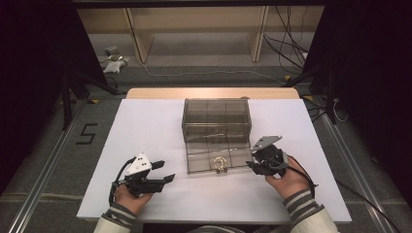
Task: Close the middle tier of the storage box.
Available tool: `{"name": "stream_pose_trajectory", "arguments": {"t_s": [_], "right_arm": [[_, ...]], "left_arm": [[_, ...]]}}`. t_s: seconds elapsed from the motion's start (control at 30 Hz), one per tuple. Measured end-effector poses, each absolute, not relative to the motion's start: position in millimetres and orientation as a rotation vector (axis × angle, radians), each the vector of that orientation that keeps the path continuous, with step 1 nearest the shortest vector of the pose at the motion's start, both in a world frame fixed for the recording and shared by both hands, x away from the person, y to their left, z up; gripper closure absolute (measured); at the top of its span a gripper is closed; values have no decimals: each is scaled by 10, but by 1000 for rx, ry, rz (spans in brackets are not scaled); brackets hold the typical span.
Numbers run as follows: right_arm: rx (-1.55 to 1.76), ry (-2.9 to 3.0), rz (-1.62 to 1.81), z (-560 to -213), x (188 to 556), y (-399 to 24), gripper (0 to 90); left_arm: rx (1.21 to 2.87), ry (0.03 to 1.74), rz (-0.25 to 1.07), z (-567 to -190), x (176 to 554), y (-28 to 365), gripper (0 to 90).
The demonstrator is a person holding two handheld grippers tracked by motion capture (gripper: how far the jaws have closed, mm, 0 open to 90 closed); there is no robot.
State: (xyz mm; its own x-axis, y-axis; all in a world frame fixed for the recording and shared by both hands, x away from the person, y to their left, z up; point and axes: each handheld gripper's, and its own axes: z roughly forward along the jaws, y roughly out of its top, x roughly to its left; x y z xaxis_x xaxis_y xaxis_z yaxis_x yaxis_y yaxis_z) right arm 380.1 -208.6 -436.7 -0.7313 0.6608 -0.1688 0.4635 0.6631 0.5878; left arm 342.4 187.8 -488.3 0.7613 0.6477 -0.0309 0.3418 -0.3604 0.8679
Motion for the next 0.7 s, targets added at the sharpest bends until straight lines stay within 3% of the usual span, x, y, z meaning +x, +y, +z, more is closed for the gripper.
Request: {"name": "stream_pose_trajectory", "arguments": {"t_s": [0.47,0.7], "right_arm": [[946,2518,675,-4607,3828,-2280,611],[952,2539,652,-4698,3853,-2277,647]], "left_arm": [[2186,711,354,-4940,3571,1553,482],[2252,708,372,-4982,3634,1377,548]]}}
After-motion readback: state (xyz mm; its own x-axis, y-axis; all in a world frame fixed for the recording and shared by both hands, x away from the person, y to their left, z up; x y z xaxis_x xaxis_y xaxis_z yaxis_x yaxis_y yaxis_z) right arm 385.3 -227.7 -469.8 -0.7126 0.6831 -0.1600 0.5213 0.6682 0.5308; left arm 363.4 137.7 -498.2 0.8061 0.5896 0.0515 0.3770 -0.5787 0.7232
